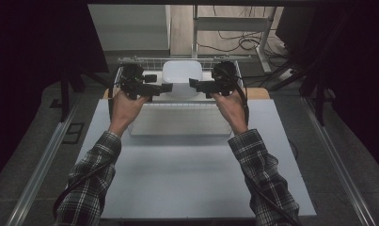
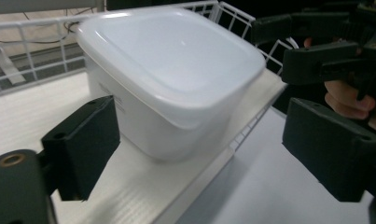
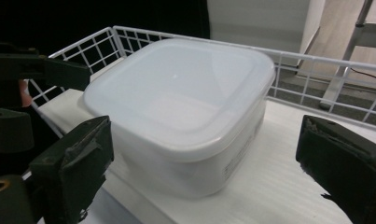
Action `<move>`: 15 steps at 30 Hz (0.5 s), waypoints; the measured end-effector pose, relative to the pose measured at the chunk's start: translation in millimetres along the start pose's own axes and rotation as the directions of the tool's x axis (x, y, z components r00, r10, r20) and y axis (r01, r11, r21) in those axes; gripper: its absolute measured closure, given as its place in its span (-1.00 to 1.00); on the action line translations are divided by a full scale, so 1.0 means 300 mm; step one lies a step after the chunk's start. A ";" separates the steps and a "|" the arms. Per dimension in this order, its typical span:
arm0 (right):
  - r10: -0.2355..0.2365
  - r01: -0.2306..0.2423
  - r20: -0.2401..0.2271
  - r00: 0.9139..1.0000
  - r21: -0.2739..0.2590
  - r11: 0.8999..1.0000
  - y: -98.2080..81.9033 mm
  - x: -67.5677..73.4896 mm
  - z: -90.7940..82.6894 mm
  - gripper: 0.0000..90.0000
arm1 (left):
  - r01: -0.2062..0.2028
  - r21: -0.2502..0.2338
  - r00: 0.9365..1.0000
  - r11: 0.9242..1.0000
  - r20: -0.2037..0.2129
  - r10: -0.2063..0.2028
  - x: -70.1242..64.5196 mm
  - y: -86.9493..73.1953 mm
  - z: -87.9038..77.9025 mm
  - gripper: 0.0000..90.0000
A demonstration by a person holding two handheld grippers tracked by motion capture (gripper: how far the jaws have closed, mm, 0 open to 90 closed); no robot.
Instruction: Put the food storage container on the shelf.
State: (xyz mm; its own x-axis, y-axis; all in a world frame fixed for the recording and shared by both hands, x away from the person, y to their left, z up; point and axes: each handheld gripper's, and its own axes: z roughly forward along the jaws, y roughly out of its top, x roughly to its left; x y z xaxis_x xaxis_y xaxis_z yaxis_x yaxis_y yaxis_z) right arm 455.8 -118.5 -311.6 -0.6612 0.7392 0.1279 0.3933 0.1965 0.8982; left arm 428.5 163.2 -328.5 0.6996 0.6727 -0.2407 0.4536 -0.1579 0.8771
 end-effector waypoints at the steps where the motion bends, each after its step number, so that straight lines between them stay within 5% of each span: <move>1: -0.005 0.005 -0.003 1.000 0.003 1.000 -0.005 0.003 -0.003 -0.94 | -0.013 0.007 1.000 1.000 -0.002 0.013 -0.005 -0.005 0.000 -0.83; 6: -0.035 0.036 -0.022 0.999 0.011 0.999 -0.027 0.014 -0.016 -0.94 | -0.049 0.006 0.999 0.999 -0.013 0.049 -0.021 -0.035 -0.006 -0.95; 15: -0.085 0.087 -0.036 0.996 0.039 0.995 -0.077 0.034 -0.042 -0.95 | -0.049 -0.035 0.998 0.998 0.023 0.050 -0.022 -0.094 -0.046 -0.97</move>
State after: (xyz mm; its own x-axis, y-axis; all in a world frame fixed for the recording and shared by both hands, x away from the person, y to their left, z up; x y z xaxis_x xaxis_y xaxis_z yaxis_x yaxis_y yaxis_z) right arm 431.9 -123.6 -325.7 -0.7152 0.6958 0.0660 0.3590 0.2846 0.8889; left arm 403.5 173.1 -345.9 0.7340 0.6471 -0.2063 0.3994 -0.1656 0.9017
